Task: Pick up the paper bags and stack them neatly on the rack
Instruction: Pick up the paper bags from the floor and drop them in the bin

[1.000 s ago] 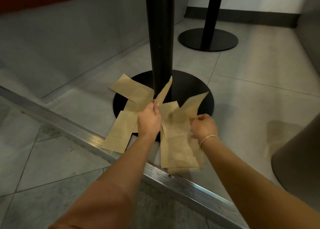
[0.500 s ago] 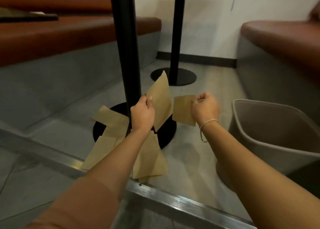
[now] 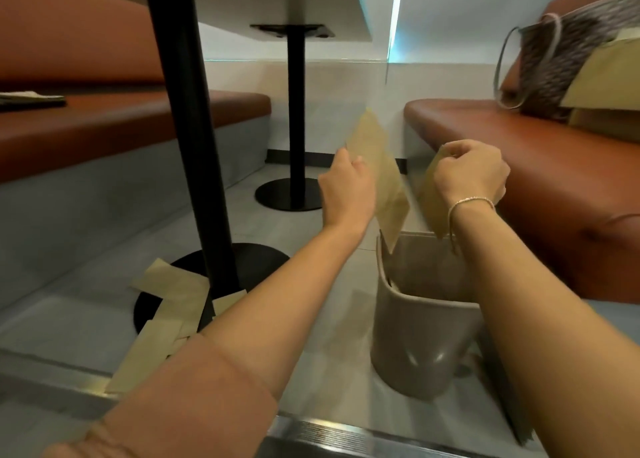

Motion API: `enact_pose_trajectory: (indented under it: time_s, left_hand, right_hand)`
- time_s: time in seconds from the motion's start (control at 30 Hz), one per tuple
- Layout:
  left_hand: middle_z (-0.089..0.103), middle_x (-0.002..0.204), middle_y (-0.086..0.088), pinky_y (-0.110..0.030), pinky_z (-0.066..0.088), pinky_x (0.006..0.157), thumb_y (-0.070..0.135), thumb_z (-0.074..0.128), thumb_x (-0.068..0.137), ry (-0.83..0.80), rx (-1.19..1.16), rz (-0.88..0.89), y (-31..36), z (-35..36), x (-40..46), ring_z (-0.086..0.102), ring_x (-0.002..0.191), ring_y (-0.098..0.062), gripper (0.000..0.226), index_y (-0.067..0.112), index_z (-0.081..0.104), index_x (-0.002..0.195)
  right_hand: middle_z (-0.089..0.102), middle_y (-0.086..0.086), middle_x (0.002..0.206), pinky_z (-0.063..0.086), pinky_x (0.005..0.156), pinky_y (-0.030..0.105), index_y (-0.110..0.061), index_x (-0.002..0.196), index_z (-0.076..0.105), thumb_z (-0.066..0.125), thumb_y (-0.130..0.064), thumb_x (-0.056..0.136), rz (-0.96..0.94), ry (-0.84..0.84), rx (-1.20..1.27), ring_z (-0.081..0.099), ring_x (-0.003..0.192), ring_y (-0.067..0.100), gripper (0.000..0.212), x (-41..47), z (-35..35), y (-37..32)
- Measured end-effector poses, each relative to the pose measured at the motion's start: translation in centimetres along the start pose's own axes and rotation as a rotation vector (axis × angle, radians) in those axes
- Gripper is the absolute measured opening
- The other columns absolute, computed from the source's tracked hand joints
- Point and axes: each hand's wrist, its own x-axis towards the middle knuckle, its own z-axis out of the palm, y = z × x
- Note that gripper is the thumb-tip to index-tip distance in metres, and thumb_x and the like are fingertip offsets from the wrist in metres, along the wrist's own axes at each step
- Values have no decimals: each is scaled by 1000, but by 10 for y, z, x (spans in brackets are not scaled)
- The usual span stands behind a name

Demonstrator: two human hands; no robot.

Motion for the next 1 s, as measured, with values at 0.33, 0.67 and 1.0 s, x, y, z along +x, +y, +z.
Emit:
enact_pose_trajectory:
  time_s: [0.33, 0.67, 1.0]
  left_hand:
    - [59, 117, -15, -43, 56, 81, 24, 46, 96, -259, 157, -348, -42, 30, -32, 65, 95, -31, 47, 12, 30, 139]
    - [62, 109, -10, -40, 56, 83, 24, 50, 92, -369, 593, -400, -153, -61, -10, 62, 95, -29, 23, 12, 62, 108]
    - [54, 124, -13, -33, 45, 86, 25, 52, 92, -568, 971, -533, -291, -137, -20, 53, 111, -29, 37, 9, 49, 126]
  right_hand:
    - [62, 1, 121, 41, 101, 36, -22, 112, 66, 52, -10, 90, 17, -151, -32, 53, 115, 23, 29, -15, 31, 30]
    - [67, 3, 100, 48, 85, 29, -23, 91, 67, 49, -10, 87, -70, -515, -10, 61, 94, 22, 23, -80, 127, 43]
    - [62, 9, 120, 42, 93, 24, -11, 115, 63, 51, -13, 91, 38, -1016, -282, 56, 112, 25, 27, -167, 217, 120]
